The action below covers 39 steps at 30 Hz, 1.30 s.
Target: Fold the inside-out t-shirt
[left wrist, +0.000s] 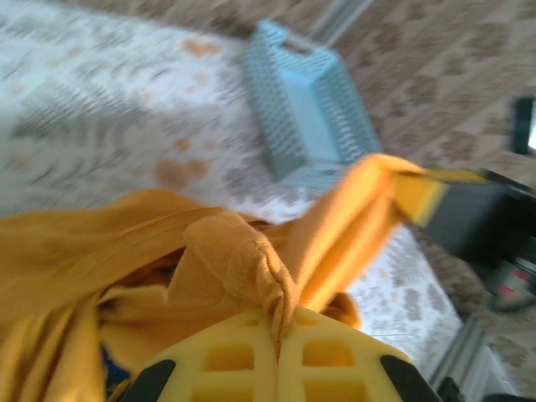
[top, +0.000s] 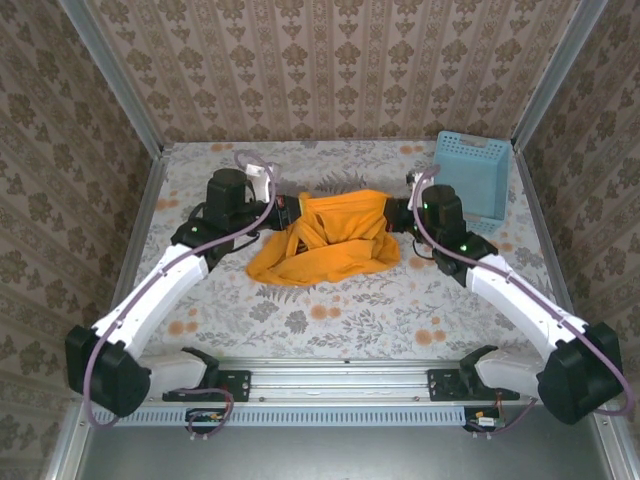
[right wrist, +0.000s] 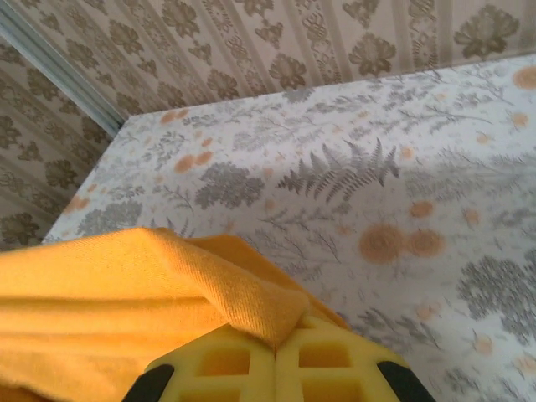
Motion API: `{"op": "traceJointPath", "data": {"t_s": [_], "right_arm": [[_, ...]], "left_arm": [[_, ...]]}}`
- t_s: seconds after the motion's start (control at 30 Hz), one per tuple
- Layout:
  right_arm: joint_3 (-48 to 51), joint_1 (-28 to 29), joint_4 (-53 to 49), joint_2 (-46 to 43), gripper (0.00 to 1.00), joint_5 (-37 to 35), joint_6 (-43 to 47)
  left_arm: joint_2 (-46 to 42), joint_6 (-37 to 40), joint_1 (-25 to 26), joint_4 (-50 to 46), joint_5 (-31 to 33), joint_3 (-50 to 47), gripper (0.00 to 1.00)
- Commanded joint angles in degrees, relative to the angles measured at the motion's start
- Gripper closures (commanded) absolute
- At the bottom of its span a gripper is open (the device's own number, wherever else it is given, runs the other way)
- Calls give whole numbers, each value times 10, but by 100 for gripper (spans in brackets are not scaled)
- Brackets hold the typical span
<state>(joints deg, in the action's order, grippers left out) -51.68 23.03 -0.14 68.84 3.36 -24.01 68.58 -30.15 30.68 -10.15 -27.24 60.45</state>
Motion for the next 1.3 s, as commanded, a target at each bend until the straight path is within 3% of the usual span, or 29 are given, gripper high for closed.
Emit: {"op": "traceJointPath", "data": {"t_s": [0.0,0.1,0.17,0.47,0.57,0.7,0.9,0.97,1.07,1.27], "right_arm": [[-28,11,16,-7,100,43,3],[-9,26,63,-69,100,-3,16],[-15,24,50,-77,100,-25,23],[-128,21,-76,147,99,-10,-9],[-177,21,-137,203,64,-33,-13],[-132,49,-126,178,31,-49,-20],[-53,143,-109,158,14,-90,-80],[-57,162,-114,176,14,-86,-103],[-77,186,-179,209,19,-144,-134],[-9,187,-219,185,60,-233,-143]], "left_arm": [[-26,33,42,44,-5,-4,100],[-69,54,58,25,79,-7,100],[-74,55,49,23,99,-9,100],[23,4,26,-6,132,-6,100],[39,-27,-6,-6,122,-20,100],[56,-43,-26,10,105,-38,100],[69,-51,-31,34,101,-55,100],[69,-49,-31,34,101,-53,100],[65,-45,-41,12,119,-44,100],[21,-58,-122,-5,110,-39,100]]}}
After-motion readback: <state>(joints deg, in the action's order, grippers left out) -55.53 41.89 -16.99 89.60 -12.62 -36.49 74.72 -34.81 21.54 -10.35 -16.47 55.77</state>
